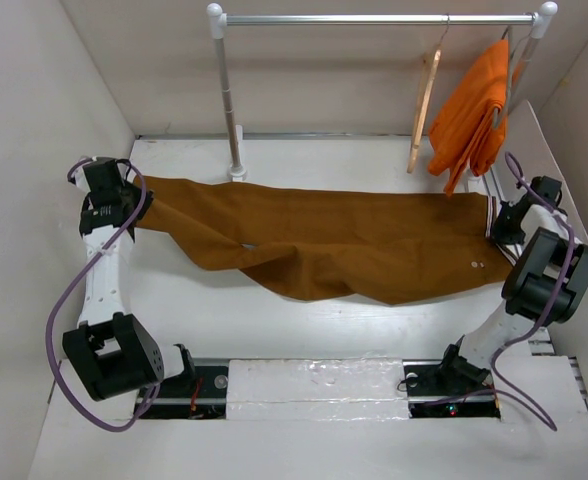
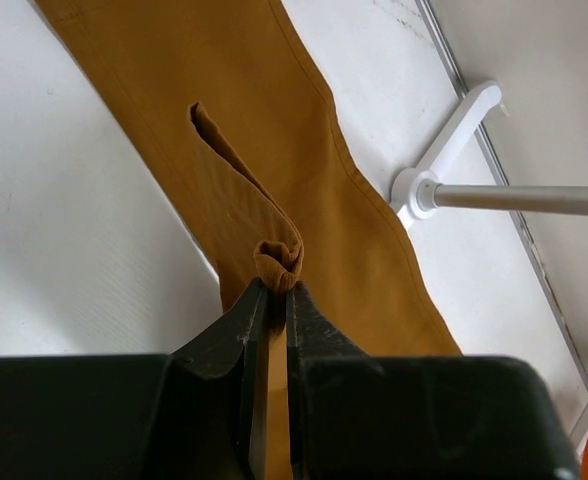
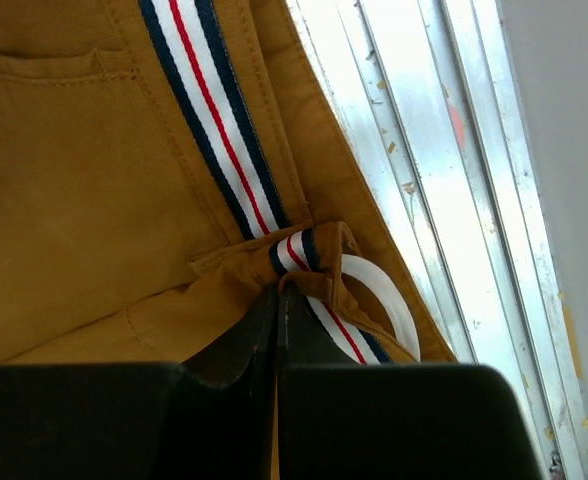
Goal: Place the trousers on the hanger
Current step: Fold the trousers at the center of the board.
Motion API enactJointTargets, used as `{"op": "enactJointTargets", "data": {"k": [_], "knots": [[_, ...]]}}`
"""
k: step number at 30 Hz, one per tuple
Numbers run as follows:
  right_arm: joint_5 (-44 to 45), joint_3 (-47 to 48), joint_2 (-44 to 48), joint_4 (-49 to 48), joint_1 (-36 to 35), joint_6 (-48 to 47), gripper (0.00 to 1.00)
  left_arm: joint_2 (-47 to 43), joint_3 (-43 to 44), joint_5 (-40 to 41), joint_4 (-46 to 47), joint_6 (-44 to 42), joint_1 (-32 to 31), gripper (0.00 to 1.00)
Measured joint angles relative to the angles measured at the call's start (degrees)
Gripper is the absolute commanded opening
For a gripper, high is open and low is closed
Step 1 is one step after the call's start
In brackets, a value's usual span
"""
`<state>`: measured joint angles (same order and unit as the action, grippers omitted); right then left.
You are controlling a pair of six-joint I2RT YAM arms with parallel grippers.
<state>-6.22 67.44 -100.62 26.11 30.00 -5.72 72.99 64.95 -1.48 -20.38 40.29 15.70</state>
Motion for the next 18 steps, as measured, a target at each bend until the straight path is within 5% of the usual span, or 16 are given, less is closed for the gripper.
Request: {"op": "enactJointTargets", "data": {"k": [11,18], "knots": [[0.9,2.5,11.3,1.0,0.0,4.3,0.00,1.6,2.6,3.8,-1.8,-0.4,1.1,0.00],[0.2,8.6,8.0,0.1,0.0,5.2,0.00,6.2,8.4,9.0,-2.3,-0.5,2.1,0.00]]}}
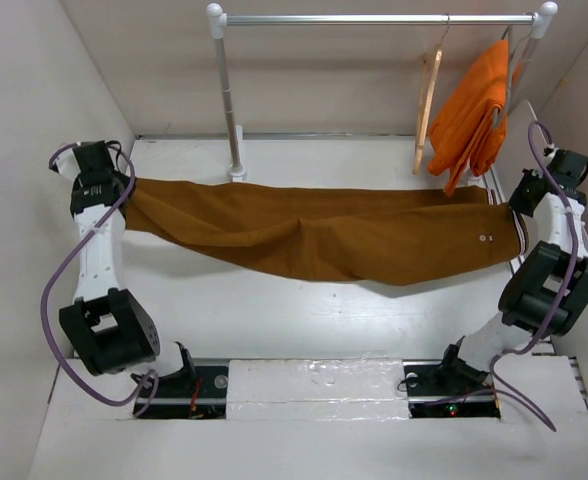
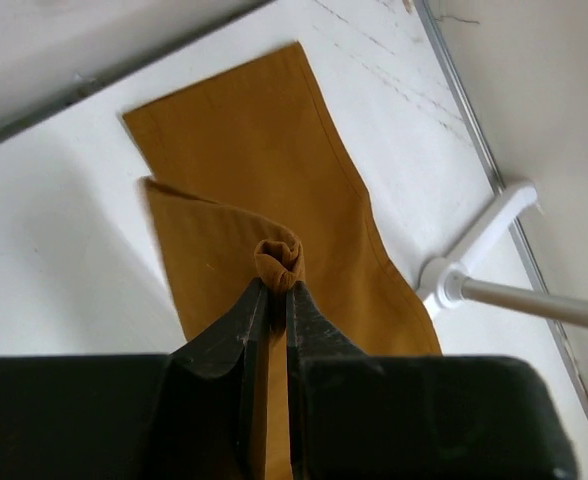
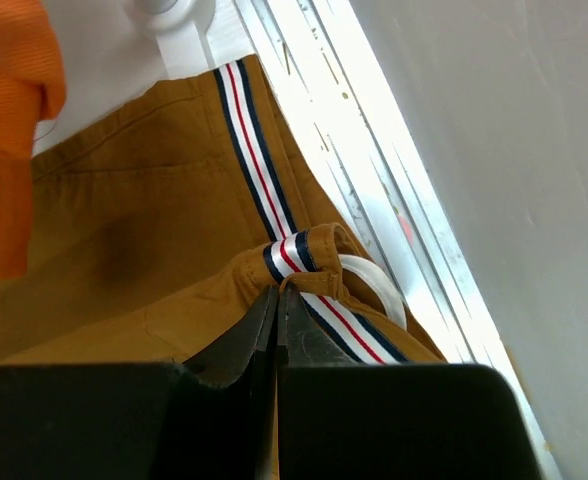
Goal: Place the trousers on the hanger
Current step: Fold the trousers at the center of the board.
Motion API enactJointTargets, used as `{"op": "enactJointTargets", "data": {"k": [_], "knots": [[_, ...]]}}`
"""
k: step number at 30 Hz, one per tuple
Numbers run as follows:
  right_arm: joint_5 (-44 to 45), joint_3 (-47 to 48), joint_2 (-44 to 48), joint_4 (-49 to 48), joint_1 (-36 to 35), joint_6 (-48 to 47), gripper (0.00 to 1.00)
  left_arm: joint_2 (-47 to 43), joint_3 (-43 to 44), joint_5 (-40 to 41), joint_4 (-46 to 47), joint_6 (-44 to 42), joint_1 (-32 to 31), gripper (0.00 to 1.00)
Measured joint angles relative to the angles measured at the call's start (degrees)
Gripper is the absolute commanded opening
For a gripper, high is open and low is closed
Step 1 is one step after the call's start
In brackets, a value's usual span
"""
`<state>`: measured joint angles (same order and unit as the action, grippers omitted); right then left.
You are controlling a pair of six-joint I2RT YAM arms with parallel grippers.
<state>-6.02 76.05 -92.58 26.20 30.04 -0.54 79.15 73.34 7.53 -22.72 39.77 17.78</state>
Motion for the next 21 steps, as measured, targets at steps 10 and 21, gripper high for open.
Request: {"op": "enactJointTargets", "data": {"k": [10,21], "knots": [[-1.9,6.8,-13.1,-0.6,-0.1,2.2,0.00,21.8,19.5,7.5,-3.8,-1.9,-1.2,0.00],[-1.9,12.8,-19.2,-1.6,-0.1,2.8,0.00,42.8,40.0,12.7,-15.2,-6.7,-2.4,0.00]]}}
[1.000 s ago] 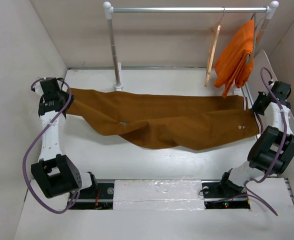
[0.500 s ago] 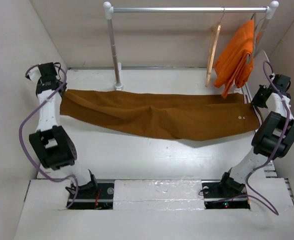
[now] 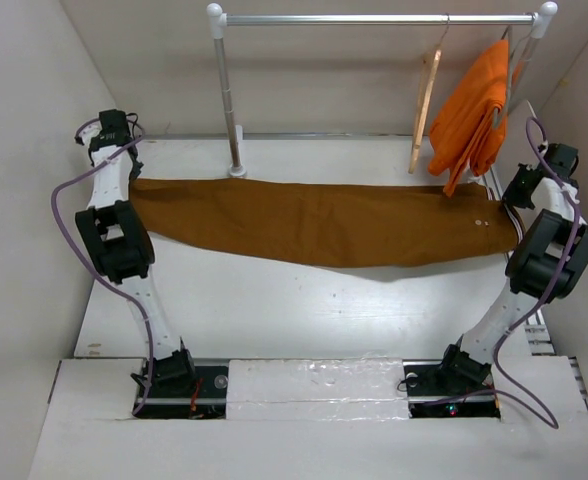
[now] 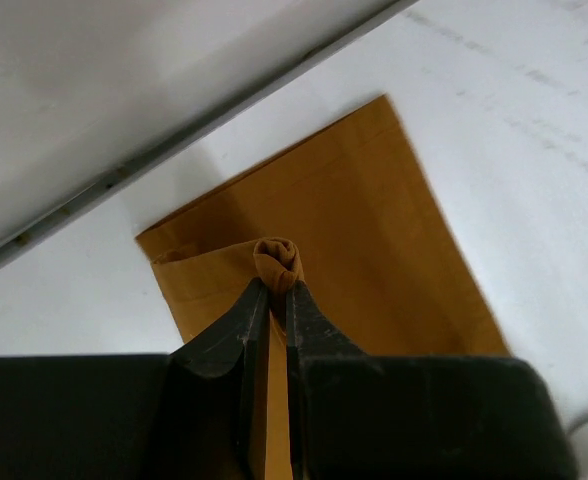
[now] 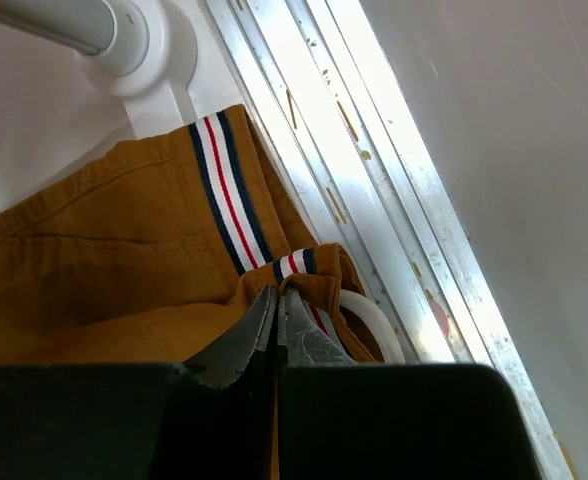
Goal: Place the trousers on the hanger
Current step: Fold the trousers at the center of the board.
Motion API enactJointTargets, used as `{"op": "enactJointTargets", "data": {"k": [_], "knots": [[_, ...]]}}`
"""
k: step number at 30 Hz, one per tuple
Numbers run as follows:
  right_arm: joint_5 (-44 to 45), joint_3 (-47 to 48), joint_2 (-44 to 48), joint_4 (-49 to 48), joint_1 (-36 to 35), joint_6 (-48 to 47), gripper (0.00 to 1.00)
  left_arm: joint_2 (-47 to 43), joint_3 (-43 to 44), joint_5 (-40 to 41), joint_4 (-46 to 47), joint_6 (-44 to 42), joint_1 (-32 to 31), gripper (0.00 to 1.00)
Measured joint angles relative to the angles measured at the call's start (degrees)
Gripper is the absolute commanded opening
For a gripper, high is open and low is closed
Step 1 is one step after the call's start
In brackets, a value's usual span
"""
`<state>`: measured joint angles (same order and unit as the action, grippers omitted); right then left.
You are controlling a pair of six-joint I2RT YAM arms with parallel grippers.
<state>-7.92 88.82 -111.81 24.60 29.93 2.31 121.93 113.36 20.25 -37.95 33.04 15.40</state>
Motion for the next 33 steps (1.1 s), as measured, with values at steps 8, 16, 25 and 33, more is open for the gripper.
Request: {"op": "enactJointTargets", "data": {"k": [8,16,25,33], "knots": [[-1.6,1.2,-1.1,-2.1,0.0,1.8,0.00,0.9,1.0,-2.4,-4.2,-1.2,3.7,0.00],[-3.6,4.8,-5.8,-2.3,-0.4,2.1,0.00,7.1,6.3,-3.6,-5.1,-1.5,4.0,0.00],[-4.1,6.8,-8.3,-3.0,-0.8,3.9,0.18,10.5,8.8,-5.0,-1.2,-1.5,3.3,0.22],[-3.4,7.6,-7.1,-7.1,-0.4,5.7,0.70,10.1,11.6,-4.2,5.9,-1.2,4.0,0.75]]}}
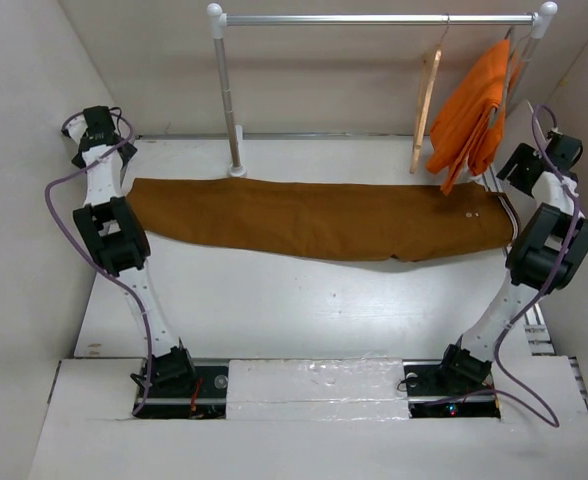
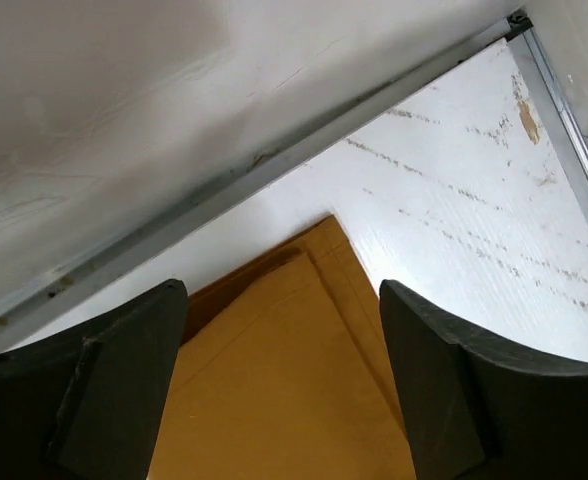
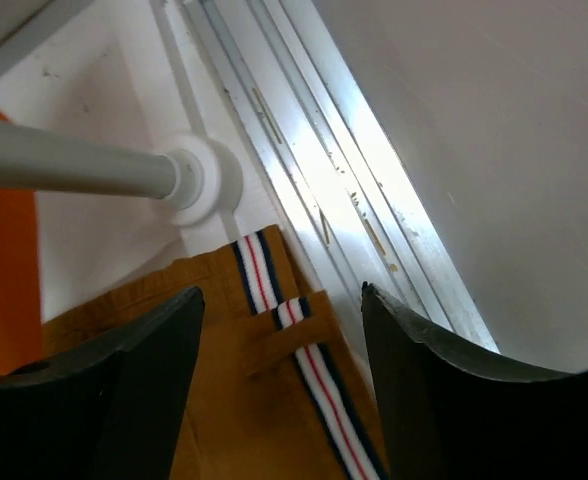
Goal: Place the trousers on the hanger
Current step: Fold the trousers at the center of the board.
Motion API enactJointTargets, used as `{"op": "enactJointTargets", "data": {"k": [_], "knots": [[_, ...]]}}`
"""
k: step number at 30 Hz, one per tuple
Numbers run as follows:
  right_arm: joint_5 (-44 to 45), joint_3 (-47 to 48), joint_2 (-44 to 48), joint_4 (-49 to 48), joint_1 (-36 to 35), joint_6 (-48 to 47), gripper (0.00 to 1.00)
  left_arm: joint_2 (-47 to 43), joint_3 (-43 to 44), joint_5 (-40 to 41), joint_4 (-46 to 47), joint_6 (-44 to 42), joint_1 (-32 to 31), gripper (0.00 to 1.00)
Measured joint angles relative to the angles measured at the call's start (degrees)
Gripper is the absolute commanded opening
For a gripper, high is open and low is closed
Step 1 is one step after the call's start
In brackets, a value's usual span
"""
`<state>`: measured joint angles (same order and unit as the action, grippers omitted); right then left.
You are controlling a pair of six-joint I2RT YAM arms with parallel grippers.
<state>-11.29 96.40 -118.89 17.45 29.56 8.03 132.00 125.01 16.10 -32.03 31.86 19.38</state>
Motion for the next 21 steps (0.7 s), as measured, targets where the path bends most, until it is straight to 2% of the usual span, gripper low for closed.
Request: {"op": "enactJointTargets", "data": {"k": [2,3,4,5,7,8,9,10,13,14,17,18,21], "knots": [[-0.3,-1.1,2.2,-0.3,0.0,0.2,0.68,-2.6,-4.4,-0.2,1.9,0.2,0.0,0.73],[-0.5,-2.6,4.1,-0.8,0.0,0.3,0.64,-5.6,-9.2,-0.4,3.3,0.4,0.1,0.70],[-0.7,-4.7,6.4,-1.5,-0.1,0.4,0.56,-9.3,-14.7,-0.7,4.1,0.8,0.1,0.69],[-1.0,-7.7,9.4,-2.8,-0.2,0.5,0.31,-13.4,-21.1,-1.0,5.7,1.3,0.1,0.68],[-1.7,-14.9,16.7,-4.6,-0.5,1.0,0.00,-23.0,-34.8,-3.2,9.2,2.7,0.7,0.63],[-2.0,-18.3,20.1,-5.5,-0.7,1.3,0.00,-24.4,-36.8,-5.5,11.3,3.8,0.8,0.61],[-2.3,-21.8,23.6,-6.1,-0.8,1.7,0.00,-30.4,-44.4,-5.8,11.5,4.0,1.9,0.61],[-2.6,-25.7,27.2,-7.4,-1.2,2.1,0.00,-33.2,-48.0,-7.3,12.9,4.5,3.0,0.61],[-3.7,-34.9,35.2,-9.4,-3.1,2.8,0.02,-35.4,-52.1,-9.9,16.5,5.1,5.3,0.59],[-4.1,-37.3,36.8,-10.0,-4.1,3.0,0.19,-34.8,-52.2,-10.4,17.6,5.2,5.7,0.58],[-5.2,-42.3,39.5,-10.1,-8.7,3.1,0.54,-30.9,-51.4,-12.2,19.8,5.4,5.7,0.51],[-5.7,-43.1,39.9,-9.7,-10.6,2.5,0.57,-28.7,-50.3,-12.8,19.8,5.4,5.7,0.46],[-6.6,-44.0,41.5,-7.4,-16.5,0.3,0.61,-22.2,-47.2,-15.3,20.5,5.2,5.3,0.45]]}}
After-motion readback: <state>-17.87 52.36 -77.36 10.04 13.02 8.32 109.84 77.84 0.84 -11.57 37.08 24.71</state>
